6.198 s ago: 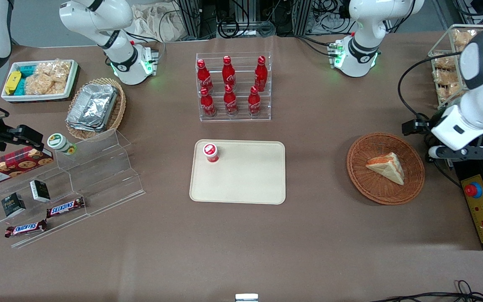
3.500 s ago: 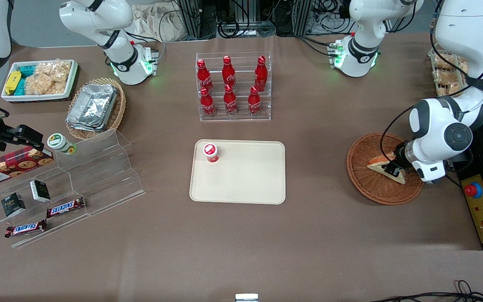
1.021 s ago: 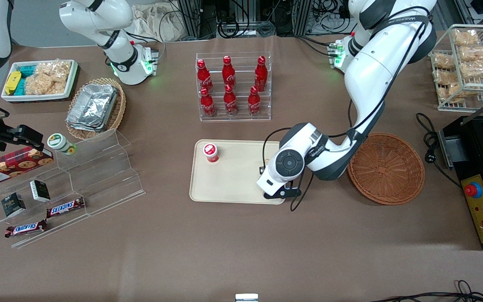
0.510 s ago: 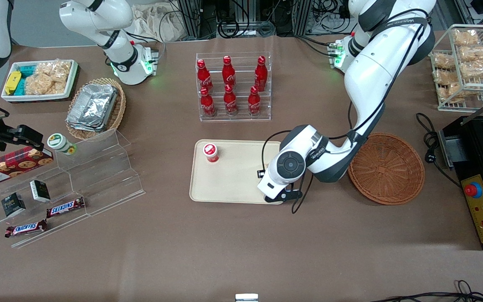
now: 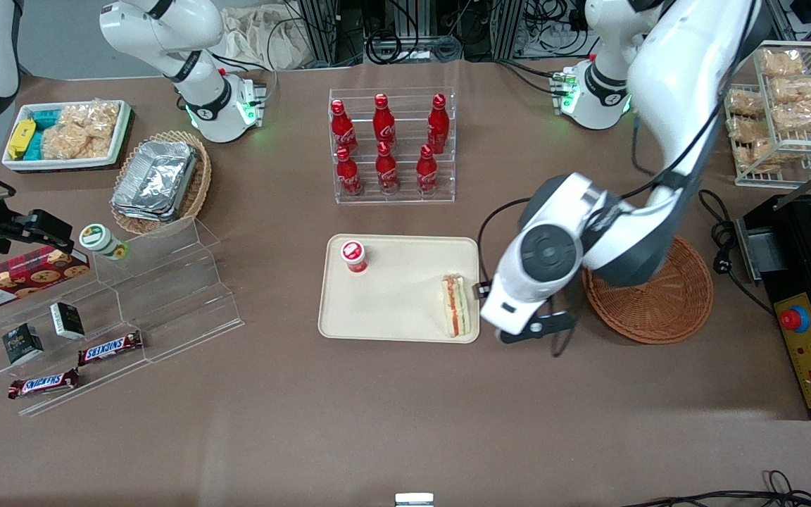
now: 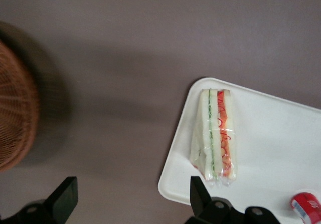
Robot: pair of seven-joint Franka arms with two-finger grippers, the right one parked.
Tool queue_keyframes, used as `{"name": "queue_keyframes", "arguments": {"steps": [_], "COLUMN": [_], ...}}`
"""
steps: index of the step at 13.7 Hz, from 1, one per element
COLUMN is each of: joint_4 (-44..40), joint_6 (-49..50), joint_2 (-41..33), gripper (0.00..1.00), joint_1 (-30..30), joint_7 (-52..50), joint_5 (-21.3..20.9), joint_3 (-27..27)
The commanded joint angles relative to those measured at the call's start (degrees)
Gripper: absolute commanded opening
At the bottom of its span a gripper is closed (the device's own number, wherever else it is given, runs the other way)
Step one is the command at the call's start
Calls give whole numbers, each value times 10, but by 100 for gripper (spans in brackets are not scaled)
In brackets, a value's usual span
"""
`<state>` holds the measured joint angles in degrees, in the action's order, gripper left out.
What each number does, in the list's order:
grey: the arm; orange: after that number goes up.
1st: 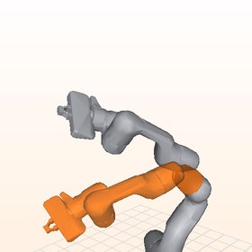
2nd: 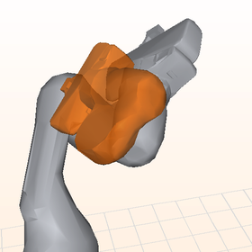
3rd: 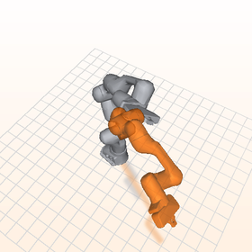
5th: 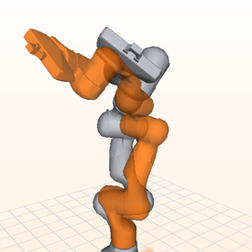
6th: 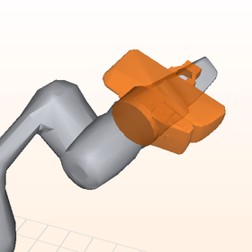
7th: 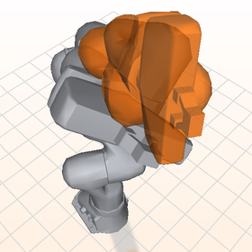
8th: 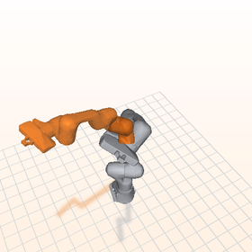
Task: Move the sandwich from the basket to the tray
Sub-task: 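Open the left gripper to release the sandwich and raise away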
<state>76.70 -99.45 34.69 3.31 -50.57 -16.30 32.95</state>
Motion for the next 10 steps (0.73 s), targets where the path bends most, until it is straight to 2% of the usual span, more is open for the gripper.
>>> {"name": "queue_keyframes", "arguments": {"steps": [1, 3, 7, 9, 10], "joint_4": [105, 174, 355, 373, 366], "joint_6": [-6, -9, -115, -102, -80], "joint_2": [-121, -196, -356, -378, -379], "gripper": [100, 100, 100, 100, 100], "joint_1": [-43, -68, -103, -126, -144], "joint_7": [-8, -4, 14, 86, 133], "joint_5": [44, 51, 91, 101, 119], "joint_3": [2, 2, -14, -20, -24]}}
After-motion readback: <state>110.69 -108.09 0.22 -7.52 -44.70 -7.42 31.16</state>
